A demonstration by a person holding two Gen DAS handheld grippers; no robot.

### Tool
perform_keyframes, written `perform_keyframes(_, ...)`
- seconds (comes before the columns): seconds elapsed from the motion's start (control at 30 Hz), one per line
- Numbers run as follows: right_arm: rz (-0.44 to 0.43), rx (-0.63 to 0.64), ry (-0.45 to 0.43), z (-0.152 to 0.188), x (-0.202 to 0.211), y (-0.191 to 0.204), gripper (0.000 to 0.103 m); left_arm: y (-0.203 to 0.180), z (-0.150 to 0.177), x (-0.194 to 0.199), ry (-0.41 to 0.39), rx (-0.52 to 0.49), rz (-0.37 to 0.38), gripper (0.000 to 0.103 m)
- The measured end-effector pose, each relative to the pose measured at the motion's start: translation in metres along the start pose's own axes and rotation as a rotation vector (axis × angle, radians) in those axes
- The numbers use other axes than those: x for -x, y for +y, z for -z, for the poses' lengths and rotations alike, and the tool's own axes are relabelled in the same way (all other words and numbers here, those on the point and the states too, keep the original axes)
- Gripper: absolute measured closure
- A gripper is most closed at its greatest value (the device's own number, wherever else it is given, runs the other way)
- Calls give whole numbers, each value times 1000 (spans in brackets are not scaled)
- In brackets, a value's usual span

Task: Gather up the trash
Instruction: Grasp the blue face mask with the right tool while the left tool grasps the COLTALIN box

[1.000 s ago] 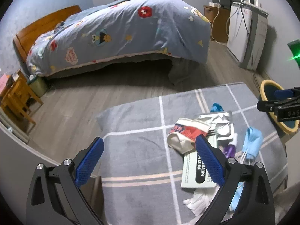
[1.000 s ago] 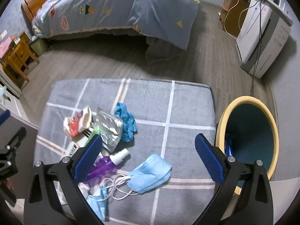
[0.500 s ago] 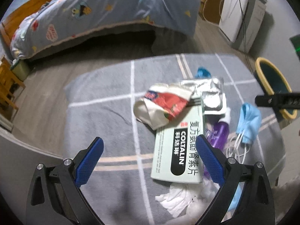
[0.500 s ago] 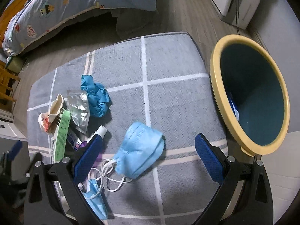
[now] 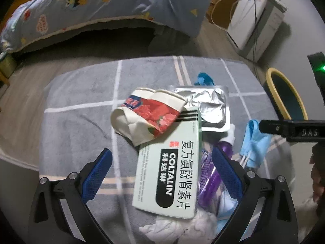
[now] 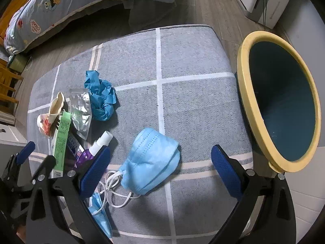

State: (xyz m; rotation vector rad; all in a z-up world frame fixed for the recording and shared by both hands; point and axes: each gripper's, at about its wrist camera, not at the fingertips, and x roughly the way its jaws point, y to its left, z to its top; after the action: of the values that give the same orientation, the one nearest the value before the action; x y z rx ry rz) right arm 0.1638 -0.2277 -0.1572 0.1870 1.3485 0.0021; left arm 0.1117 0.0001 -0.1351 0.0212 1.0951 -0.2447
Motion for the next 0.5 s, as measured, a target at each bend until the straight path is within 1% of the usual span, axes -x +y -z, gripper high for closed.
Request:
perform_keyframes(0.13, -16, -13, 8, 0, -2, 1, 6, 3, 2, -7, 36, 6, -4, 6)
perform_keyframes(0.2, -17, -8, 11, 1, -4, 2, 6, 5, 2, -10, 50, 13, 4, 6)
perform_keyframes(0.27, -18, -7, 17, 2, -6, 3, 6, 9, 4, -17, 81, 30, 14, 6)
perform_keyframes(0.4, -23, -13, 32, 7, -9, 4, 6, 13, 8, -27, 115, 29, 0, 7)
perform_keyframes(0.47, -20, -5, 39, 8, -10, 6, 9, 15, 9, -32, 130, 22, -17, 8)
perform_keyframes(0.5, -21, 1, 44, 9, -12, 7, 12, 14, 10, -35, 136, 19, -29, 8)
